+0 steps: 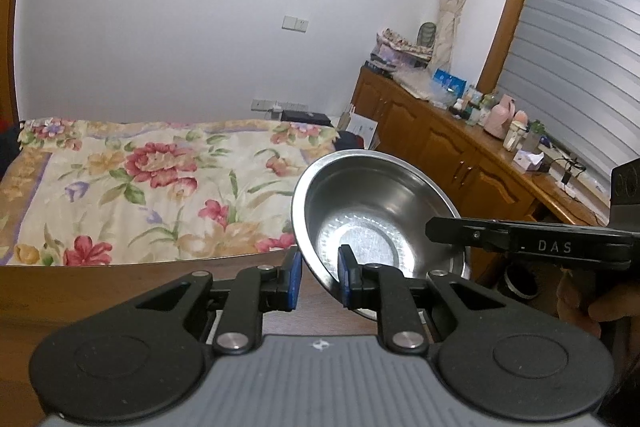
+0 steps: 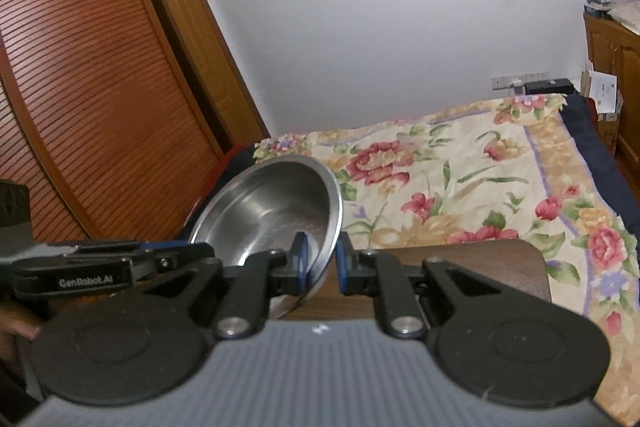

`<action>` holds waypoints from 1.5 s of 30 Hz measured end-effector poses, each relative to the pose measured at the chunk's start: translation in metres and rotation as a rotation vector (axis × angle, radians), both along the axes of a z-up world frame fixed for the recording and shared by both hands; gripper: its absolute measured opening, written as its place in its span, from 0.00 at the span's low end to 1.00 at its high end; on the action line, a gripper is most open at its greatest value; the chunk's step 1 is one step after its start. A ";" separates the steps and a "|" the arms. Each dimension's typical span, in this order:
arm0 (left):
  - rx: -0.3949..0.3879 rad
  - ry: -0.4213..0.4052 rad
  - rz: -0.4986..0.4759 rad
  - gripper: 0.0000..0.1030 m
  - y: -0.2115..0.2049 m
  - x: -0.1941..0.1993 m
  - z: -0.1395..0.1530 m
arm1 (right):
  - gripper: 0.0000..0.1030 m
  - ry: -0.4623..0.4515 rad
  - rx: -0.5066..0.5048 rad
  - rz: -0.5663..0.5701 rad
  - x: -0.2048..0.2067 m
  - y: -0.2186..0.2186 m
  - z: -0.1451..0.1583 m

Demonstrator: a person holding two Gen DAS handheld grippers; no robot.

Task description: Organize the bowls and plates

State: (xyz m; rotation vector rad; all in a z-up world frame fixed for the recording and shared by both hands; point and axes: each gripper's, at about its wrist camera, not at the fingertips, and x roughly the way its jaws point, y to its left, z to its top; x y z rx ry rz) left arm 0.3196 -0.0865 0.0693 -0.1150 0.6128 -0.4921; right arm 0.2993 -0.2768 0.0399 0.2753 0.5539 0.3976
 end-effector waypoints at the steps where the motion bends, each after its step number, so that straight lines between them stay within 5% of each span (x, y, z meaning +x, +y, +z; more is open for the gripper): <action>1: -0.002 -0.003 0.000 0.20 0.000 -0.004 0.002 | 0.16 -0.003 -0.002 -0.001 -0.003 0.000 0.002; 45: 0.002 -0.068 -0.075 0.20 0.030 -0.193 0.016 | 0.16 -0.027 -0.046 0.033 -0.159 0.019 0.019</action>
